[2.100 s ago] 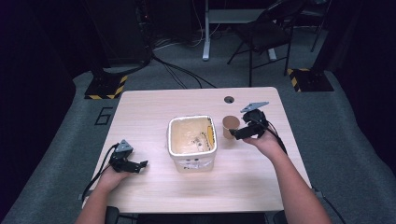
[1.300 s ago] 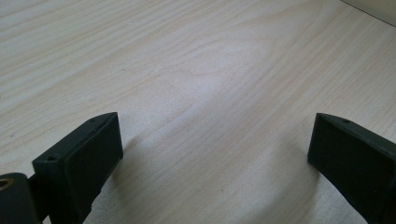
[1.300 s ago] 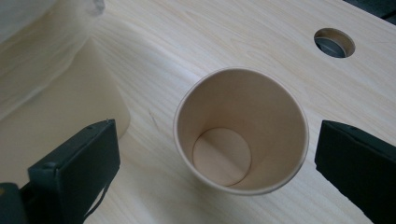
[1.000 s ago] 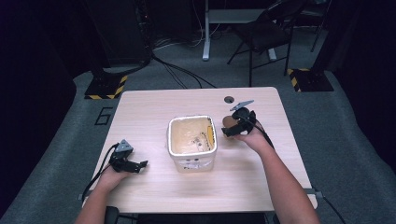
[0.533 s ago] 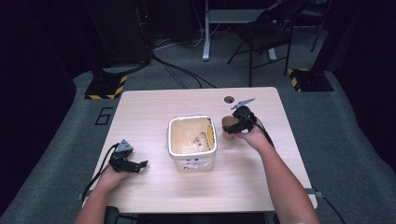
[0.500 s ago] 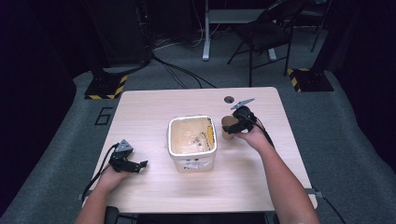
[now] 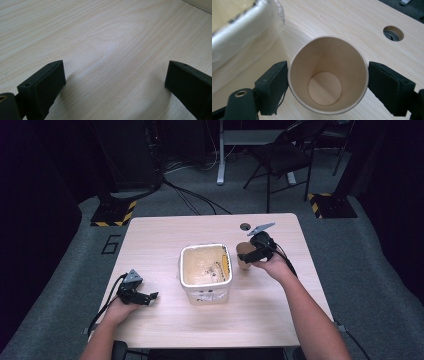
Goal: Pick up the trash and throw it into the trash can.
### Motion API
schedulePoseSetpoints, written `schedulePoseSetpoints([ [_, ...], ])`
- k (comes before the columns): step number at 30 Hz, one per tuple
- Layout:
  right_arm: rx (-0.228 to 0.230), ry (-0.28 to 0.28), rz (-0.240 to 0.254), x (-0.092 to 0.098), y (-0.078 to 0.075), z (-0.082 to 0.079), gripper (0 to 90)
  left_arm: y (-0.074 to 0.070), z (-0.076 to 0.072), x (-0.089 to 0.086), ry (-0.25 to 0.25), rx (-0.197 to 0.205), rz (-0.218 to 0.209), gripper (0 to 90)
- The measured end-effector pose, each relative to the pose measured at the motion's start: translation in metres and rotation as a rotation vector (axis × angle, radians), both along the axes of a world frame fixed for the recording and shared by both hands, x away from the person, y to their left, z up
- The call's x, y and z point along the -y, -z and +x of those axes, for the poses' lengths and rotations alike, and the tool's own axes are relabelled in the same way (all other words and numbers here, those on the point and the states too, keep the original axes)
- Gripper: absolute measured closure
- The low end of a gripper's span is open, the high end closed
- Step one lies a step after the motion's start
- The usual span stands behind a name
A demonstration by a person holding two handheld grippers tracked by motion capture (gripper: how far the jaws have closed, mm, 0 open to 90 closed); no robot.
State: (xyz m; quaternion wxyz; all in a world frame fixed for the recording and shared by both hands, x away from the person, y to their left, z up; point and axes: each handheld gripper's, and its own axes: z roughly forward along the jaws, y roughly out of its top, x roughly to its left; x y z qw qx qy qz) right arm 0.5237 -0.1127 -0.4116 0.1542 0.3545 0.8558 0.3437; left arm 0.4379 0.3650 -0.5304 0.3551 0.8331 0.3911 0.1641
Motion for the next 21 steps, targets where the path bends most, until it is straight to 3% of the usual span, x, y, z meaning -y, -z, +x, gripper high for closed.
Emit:
schedulePoseSetpoints([
  [21,0.059,-0.052,0.010,0.004,-0.040,-0.024,18.0,0.000,0.000,0.000,-0.001,0.000,0.002,2.9],
])
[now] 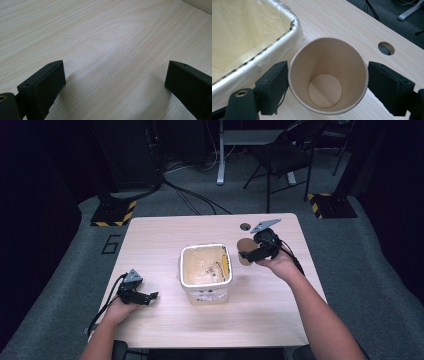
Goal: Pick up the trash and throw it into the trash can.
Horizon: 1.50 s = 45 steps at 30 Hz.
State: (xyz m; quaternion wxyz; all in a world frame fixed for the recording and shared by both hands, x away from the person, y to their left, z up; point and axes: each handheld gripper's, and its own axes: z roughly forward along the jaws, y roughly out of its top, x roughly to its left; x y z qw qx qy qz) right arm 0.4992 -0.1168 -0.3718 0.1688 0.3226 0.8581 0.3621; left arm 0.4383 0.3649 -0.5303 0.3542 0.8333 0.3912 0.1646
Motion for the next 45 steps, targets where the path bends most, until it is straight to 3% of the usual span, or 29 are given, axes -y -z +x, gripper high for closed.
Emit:
schedulePoseSetpoints([
  [11,-0.003,-0.021,0.009,0.005,-0.019,-0.010,18.1,0.000,0.000,0.000,0.000,0.000,0.000,2.9],
  [23,0.030,-0.060,0.009,0.004,-0.044,-0.026,18.1,0.000,0.000,0.000,-0.003,0.000,0.000,2.9],
  [36,0.061,-0.099,0.023,-0.004,-0.075,-0.039,18.1,0.000,0.000,0.000,-0.004,-0.001,-0.001,2.9],
  [45,0.078,-0.127,0.024,-0.013,-0.085,-0.042,18.2,0.000,0.000,0.000,-0.001,0.001,0.003,2.9],
])
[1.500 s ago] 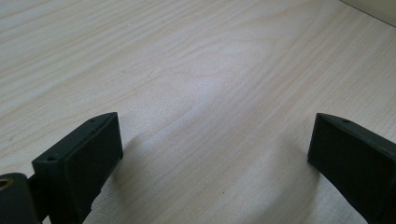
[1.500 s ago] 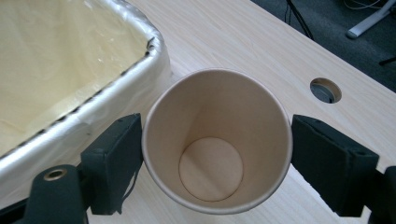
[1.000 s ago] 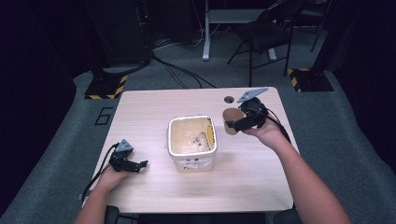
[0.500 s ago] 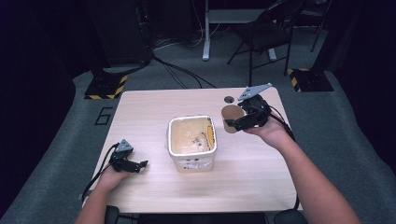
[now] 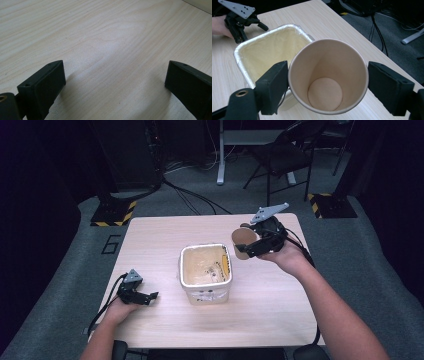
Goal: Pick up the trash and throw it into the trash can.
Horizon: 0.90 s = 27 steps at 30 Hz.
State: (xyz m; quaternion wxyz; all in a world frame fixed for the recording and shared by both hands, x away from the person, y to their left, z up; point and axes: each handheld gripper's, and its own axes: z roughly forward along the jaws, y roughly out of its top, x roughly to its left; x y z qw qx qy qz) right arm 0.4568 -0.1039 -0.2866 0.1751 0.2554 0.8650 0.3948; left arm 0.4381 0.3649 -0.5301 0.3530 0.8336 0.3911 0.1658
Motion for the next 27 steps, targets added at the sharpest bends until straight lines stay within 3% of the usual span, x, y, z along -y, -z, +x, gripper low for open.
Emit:
schedulePoseSetpoints([
  [12,0.028,-0.048,0.014,-0.015,-0.015,-0.006,18.2,0.000,0.000,0.000,0.000,0.000,-0.001,2.9],
  [27,0.026,-0.093,0.031,-0.036,-0.009,-0.004,18.2,0.000,0.000,0.000,0.002,-0.001,0.002,2.9],
])
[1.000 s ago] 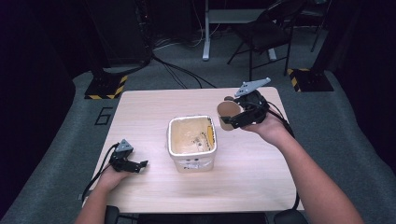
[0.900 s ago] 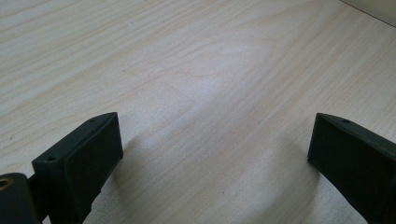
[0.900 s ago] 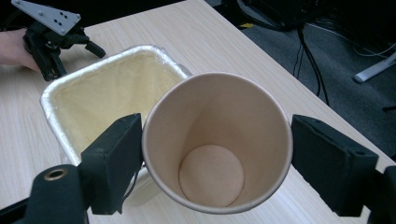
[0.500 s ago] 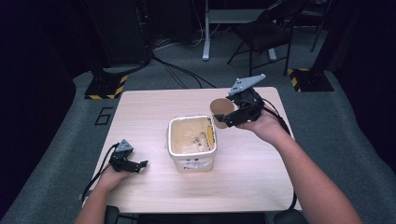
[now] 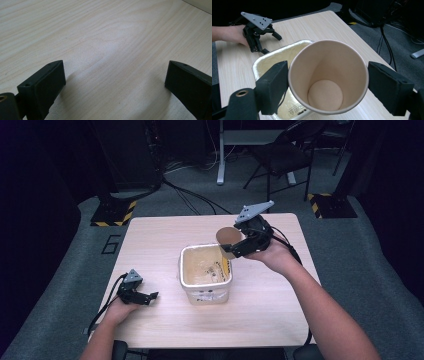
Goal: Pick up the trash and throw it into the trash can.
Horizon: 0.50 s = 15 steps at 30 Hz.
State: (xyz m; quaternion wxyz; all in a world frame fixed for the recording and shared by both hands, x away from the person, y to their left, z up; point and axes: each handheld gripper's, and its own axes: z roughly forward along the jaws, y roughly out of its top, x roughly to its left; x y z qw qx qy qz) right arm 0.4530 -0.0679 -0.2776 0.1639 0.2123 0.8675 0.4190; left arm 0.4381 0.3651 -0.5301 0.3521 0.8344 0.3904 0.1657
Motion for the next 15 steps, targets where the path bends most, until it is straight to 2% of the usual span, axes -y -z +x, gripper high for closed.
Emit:
schedulePoseSetpoints([
  [2,-0.013,-0.004,0.005,-0.003,0.003,0.002,18.2,0.000,0.000,0.000,0.000,0.000,0.000,2.9],
  [7,-0.010,-0.029,-0.010,-0.014,0.007,0.003,18.2,0.000,0.000,0.000,-0.005,-0.001,-0.006,2.9],
  [15,-0.013,-0.063,0.001,-0.033,0.012,0.002,18.2,0.000,0.000,0.000,-0.002,0.000,-0.003,2.9],
])
